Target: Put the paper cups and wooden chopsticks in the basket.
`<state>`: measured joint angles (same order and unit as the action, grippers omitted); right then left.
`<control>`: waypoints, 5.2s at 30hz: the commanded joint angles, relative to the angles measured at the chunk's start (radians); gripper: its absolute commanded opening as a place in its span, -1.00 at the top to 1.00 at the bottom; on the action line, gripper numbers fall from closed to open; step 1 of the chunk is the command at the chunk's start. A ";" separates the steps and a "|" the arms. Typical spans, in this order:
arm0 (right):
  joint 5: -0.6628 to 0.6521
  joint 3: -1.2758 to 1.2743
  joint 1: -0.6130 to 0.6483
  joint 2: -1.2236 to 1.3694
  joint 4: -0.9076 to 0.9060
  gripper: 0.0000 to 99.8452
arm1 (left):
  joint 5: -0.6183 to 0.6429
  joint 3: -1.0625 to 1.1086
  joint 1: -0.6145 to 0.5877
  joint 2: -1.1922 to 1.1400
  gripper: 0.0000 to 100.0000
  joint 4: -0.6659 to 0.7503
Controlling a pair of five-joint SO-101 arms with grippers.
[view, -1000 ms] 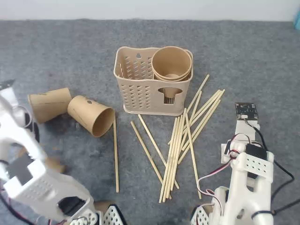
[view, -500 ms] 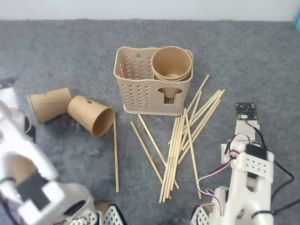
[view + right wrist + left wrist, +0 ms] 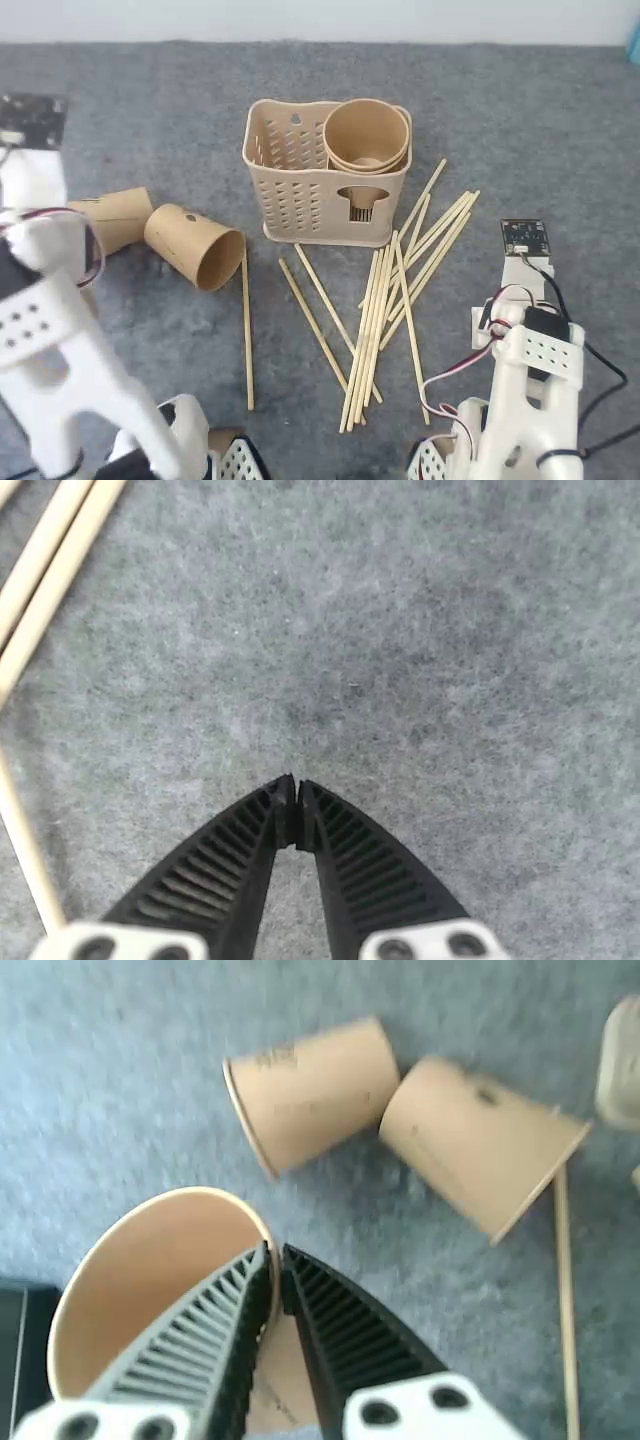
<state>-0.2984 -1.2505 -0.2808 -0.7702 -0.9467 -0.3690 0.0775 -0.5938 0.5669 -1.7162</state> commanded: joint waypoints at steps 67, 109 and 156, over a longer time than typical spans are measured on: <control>-0.014 0.006 -0.005 -0.031 0.045 0.98 | 0.347 -0.634 1.108 -0.565 0.97 0.431; -0.014 0.006 -0.005 -0.031 0.045 0.98 | 0.252 -0.647 1.057 -0.517 0.58 0.227; -0.014 0.005 -0.005 -0.027 0.038 0.98 | 0.476 0.489 -0.157 -0.374 0.66 0.957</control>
<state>-0.3015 -1.2505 -0.2808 -0.7702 -0.9191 0.0944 0.7066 -0.7273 0.3567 -0.7572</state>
